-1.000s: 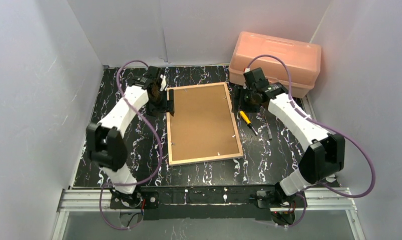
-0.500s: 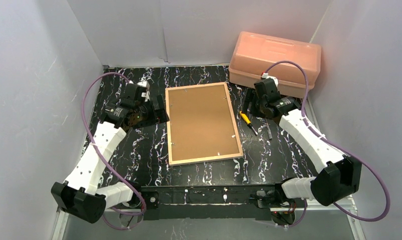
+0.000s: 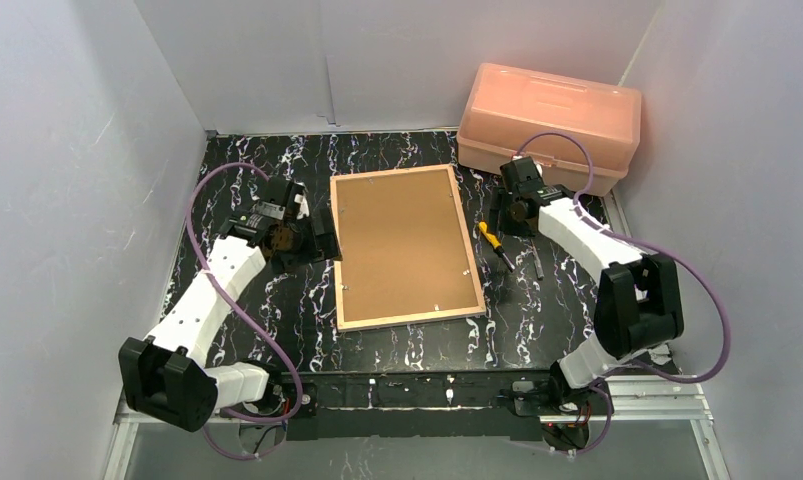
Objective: Take the photo out of the frame
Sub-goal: Turn over the photo frame at the center of the board, then pick up the screwdriver from the center of the board.
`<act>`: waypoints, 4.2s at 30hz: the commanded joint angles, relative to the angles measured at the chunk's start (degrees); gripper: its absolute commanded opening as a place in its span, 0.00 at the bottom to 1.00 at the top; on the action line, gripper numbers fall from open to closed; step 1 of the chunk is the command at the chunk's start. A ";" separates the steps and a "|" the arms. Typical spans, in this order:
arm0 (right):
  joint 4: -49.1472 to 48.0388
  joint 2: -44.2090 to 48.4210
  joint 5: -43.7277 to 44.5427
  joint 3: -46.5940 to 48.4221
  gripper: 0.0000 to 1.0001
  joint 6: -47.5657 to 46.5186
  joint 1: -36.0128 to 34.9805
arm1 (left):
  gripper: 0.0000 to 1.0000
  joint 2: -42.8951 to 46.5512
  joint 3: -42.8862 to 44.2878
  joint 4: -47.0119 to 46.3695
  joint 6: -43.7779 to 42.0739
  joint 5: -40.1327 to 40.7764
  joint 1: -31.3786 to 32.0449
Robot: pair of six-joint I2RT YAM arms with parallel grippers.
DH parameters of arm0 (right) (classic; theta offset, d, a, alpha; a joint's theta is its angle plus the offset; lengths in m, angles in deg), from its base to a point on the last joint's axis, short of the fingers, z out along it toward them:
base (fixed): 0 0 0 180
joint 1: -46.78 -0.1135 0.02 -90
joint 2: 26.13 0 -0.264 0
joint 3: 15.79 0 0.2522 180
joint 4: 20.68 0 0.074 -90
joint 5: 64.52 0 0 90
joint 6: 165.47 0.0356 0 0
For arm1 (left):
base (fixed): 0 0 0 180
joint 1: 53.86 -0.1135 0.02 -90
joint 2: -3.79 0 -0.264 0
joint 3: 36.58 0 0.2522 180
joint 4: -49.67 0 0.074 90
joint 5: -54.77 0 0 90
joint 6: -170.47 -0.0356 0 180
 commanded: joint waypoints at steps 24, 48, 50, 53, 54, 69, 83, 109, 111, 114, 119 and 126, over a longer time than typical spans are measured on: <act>-5.94 -15.27 -6.27 6.35 0.60 -13.30 0.82 | 0.98 2.71 -1.97 -4.13 -10.79 -12.22 0.41; -3.12 -16.36 -7.31 4.30 0.27 -13.43 0.81 | 0.98 4.89 -2.44 -3.90 -10.30 -12.62 1.72; -2.44 -13.98 -8.44 4.75 0.25 -12.90 0.75 | 0.99 5.00 -2.83 -4.64 -9.51 -13.97 1.72; -1.41 -10.25 -11.42 6.17 0.25 -11.37 0.76 | 0.99 4.94 -3.40 -5.93 -8.66 -16.63 1.80; -1.34 -9.29 -13.14 6.58 0.25 -10.57 0.76 | 0.98 4.93 -3.55 -6.64 -8.47 -18.22 1.73; -31.49 0.09 -44.52 5.33 0.25 15.54 -9.15 | 0.97 6.65 -4.64 -28.53 2.56 -32.54 4.72; -50.64 -0.94 -44.07 6.86 0.25 28.97 -17.06 | 0.68 10.24 -8.11 -40.66 8.45 -27.18 6.37; -45.58 -1.16 -39.22 9.53 0.26 29.95 -19.92 | 0.50 10.86 -10.65 -39.07 6.54 -23.85 7.60; -44.23 -1.41 -38.22 9.92 0.26 30.20 -20.02 | 0.49 11.14 -10.84 -38.64 6.17 -23.20 7.69; -43.60 -1.08 -36.74 9.57 0.25 30.55 -20.14 | 0.46 11.30 -11.07 -38.60 6.10 -22.77 7.95; -43.00 -0.46 -35.24 8.91 0.25 30.66 -20.27 | 0.42 10.71 -11.01 -38.63 6.07 -23.13 8.38; -42.64 -0.29 -34.82 8.71 0.26 30.72 -20.43 | 0.39 9.42 -10.00 -38.62 5.89 -23.54 9.38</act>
